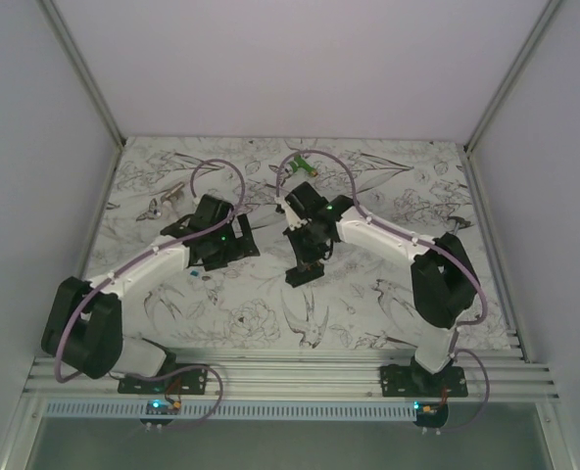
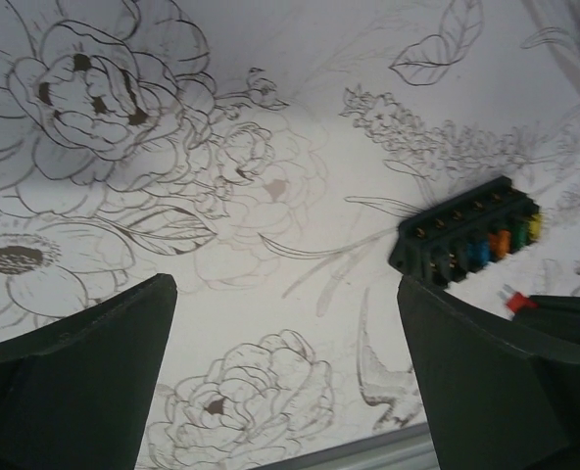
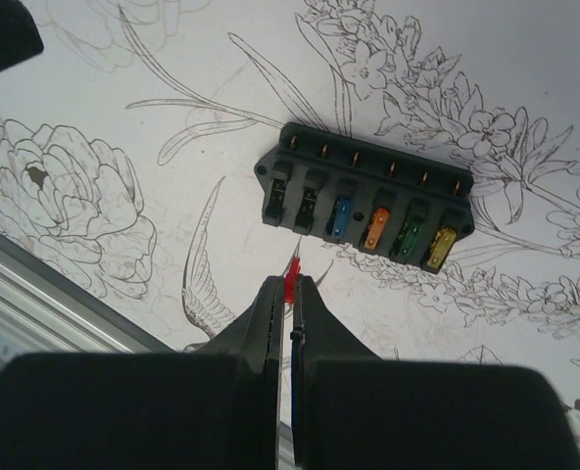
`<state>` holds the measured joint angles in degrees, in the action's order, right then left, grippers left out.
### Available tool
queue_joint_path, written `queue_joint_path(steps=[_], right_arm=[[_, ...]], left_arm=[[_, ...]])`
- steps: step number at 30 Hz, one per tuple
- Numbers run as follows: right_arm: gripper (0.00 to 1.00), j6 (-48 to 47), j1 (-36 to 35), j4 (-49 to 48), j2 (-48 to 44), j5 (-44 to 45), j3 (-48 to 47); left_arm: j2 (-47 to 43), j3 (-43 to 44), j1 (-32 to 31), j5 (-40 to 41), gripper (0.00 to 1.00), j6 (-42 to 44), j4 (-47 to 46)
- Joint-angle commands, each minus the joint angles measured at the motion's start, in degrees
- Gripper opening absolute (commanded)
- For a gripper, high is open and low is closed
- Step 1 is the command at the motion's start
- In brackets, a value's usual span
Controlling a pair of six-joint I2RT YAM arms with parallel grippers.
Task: Snap on the fuse box
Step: Install the fuse at the fuse box base.
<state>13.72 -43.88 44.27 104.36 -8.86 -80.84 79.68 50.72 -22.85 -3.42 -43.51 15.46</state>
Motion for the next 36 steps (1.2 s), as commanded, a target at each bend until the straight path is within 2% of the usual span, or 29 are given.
queue_joint_path(steps=[1, 9, 22, 36], right_arm=[[0.00, -0.5, 0.3, 6.5, 2.8, 1.2, -5.4], [0.00, 0.1, 0.1, 10.8, 7.8, 1.0, -11.8], [0.00, 1.0, -0.9, 14.7, 13.5, 2.2, -17.6], [0.00, 1.1, -2.0, 16.4, 16.3, 2.9, -19.8]], left_arm=[[1.9, -0.9, 0.5, 4.3, 1.00, 7.1, 0.8], [2.7, -1.3, 0.5, 7.9, 1.00, 11.1, -0.2], [2.1, -2.5, 1.7, 10.4, 1.00, 10.4, -0.4], [1.1, -3.1, 2.2, 10.9, 1.00, 9.7, -0.4]])
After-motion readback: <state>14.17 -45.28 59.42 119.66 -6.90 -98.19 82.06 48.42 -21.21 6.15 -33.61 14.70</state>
